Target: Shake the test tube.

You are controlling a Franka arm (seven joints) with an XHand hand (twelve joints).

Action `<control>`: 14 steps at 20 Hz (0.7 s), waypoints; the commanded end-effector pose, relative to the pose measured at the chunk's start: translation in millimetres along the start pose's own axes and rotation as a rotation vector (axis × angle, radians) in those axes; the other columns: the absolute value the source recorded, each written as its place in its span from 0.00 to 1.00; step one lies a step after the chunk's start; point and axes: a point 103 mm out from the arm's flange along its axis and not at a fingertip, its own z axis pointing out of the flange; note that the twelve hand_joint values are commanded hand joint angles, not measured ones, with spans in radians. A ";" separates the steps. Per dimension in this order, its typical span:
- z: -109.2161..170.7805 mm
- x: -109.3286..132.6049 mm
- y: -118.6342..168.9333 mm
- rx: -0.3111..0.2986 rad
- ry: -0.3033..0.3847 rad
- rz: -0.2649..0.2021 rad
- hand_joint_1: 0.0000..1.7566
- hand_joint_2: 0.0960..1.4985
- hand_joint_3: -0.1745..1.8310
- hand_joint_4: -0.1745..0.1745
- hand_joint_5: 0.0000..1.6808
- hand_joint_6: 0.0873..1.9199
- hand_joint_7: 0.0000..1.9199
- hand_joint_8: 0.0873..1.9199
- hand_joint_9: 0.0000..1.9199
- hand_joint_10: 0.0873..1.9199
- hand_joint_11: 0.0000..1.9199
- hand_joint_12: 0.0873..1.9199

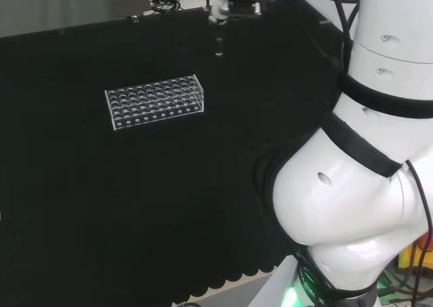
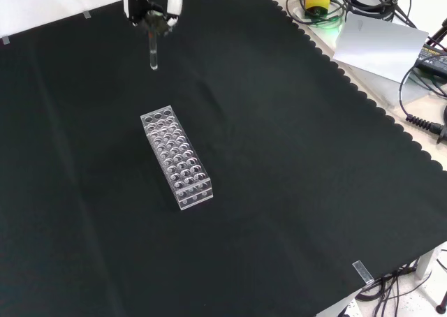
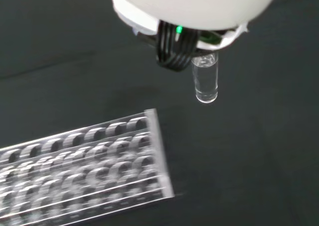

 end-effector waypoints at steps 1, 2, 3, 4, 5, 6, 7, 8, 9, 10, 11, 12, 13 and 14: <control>-10.8 -36.2 -1.4 -0.006 -0.029 0.062 0.75 0.34 0.48 0.00 0.76 0.33 0.69 0.33 0.82 0.34 0.67 0.43; -11.3 -35.5 -1.8 -0.009 -0.025 0.062 0.75 0.34 0.48 0.00 0.76 0.33 0.69 0.33 0.82 0.34 0.67 0.43; -10.9 -33.7 -1.6 -0.009 -0.023 0.058 0.75 0.34 0.48 0.00 0.76 0.33 0.69 0.33 0.82 0.34 0.67 0.43; -9.6 -29.0 -1.4 -0.007 -0.022 0.047 0.75 0.34 0.48 0.00 0.76 0.33 0.69 0.33 0.82 0.34 0.67 0.43; -7.9 -22.4 -1.5 -0.004 -0.019 0.036 0.75 0.34 0.48 0.00 0.76 0.33 0.69 0.33 0.82 0.34 0.67 0.43; -5.9 -15.2 -1.7 -0.003 -0.017 0.021 0.75 0.34 0.48 0.00 0.76 0.33 0.69 0.33 0.82 0.34 0.67 0.43; -5.2 0.1 -2.3 0.000 -0.027 0.003 0.75 0.34 0.48 0.00 0.76 0.33 0.69 0.33 0.82 0.34 0.67 0.43; -3.6 8.6 -2.5 0.001 -0.022 -0.015 0.75 0.34 0.48 0.00 0.76 0.33 0.69 0.33 0.82 0.34 0.67 0.43; -1.5 14.9 -2.7 0.004 -0.017 -0.034 0.75 0.34 0.48 0.00 0.76 0.33 0.69 0.33 0.82 0.34 0.67 0.42; 1.7 22.8 -3.0 0.008 -0.010 -0.053 0.75 0.34 0.48 0.00 0.76 0.33 0.69 0.33 0.82 0.34 0.67 0.42; 4.9 32.8 -3.7 0.011 -0.004 -0.072 0.75 0.34 0.48 0.00 0.76 0.33 0.69 0.33 0.82 0.34 0.67 0.42; 8.4 45.2 -4.6 0.012 0.002 -0.093 0.75 0.34 0.48 0.00 0.76 0.33 0.69 0.33 0.82 0.34 0.67 0.42; 11.2 56.4 -5.4 0.015 0.006 -0.115 0.75 0.34 0.48 0.00 0.76 0.33 0.69 0.33 0.82 0.34 0.67 0.42; 13.8 69.9 -6.3 0.018 0.009 -0.138 0.75 0.34 0.48 0.00 0.76 0.33 0.69 0.33 0.82 0.34 0.67 0.42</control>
